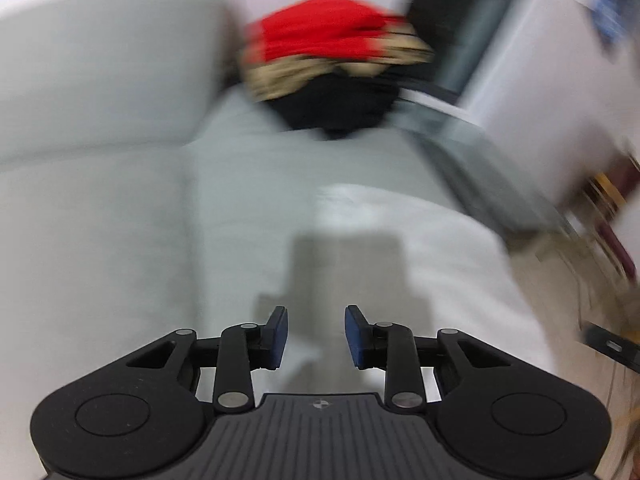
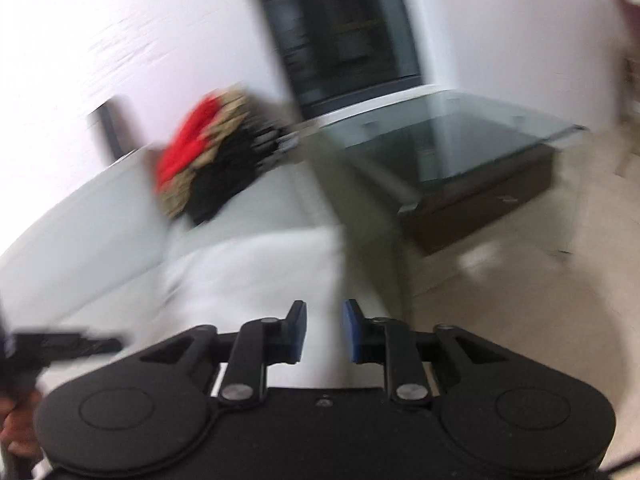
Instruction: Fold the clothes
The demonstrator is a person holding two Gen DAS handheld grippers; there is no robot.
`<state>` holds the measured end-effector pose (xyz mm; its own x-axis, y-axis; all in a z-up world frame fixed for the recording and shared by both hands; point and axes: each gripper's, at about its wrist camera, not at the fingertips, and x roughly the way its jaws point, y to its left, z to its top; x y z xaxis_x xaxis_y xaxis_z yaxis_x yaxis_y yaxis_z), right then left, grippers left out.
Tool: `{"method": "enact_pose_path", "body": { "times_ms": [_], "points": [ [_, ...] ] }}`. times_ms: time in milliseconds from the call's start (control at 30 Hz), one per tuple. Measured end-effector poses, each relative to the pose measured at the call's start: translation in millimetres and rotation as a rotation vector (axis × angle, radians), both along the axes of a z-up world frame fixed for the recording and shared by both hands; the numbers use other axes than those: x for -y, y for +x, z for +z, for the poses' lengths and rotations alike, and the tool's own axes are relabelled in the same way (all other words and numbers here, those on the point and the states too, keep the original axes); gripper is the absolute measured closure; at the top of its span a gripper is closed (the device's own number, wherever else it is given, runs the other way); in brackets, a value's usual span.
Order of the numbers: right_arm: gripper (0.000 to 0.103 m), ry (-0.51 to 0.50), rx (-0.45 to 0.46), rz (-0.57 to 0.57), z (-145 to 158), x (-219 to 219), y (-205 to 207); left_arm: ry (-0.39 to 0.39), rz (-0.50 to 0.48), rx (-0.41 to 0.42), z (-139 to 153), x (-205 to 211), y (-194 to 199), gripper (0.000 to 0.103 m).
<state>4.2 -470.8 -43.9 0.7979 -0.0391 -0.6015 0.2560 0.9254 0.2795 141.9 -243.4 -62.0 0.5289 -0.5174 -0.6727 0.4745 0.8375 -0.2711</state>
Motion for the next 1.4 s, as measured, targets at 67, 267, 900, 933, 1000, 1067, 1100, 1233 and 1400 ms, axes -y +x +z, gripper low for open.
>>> {"method": "enact_pose_path", "body": {
  "times_ms": [67,267,900,933,1000,1067,1100,1233,1400],
  "points": [
    [0.085,-0.003,-0.051,0.054,-8.3,-19.4,5.7,0.061,-0.067,0.015,-5.5,28.8,-15.9,0.067],
    [0.076,-0.100,-0.269,-0.039,-34.9,-29.4,-36.4,0.356,-0.079,-0.026,-20.5,31.1,-49.1,0.061],
    [0.000,-0.102,-0.164,-0.033,98.5,-78.9,-127.6,0.283,-0.089,-0.008,109.5,-15.5,-165.0,0.004],
    [0.000,-0.109,-0.162,-0.037,101.3,-83.1,-131.6,0.293,-0.075,0.003,113.9,-18.4,-173.6,0.002],
    [0.000,-0.123,-0.159,-0.044,107.0,-91.5,-139.5,0.316,-0.061,0.026,117.8,-20.7,-184.3,0.002],
    [0.000,-0.121,-0.157,-0.048,110.3,-96.1,-145.0,0.325,-0.074,0.030,117.0,-20.9,-188.5,0.002],
    [0.000,-0.121,-0.159,-0.050,111.1,-97.3,-146.4,0.326,-0.079,0.027,116.0,-21.1,-189.6,0.002],
    [0.000,-0.134,-0.171,-0.057,114.4,-102.2,-151.8,0.332,-0.078,0.012,112.9,-22.2,-193.8,0.002],
    [0.000,-0.145,-0.171,-0.063,116.4,-106.4,-156.0,0.348,-0.072,0.021,111.5,-21.0,-201.4,0.002]
  ]
}}
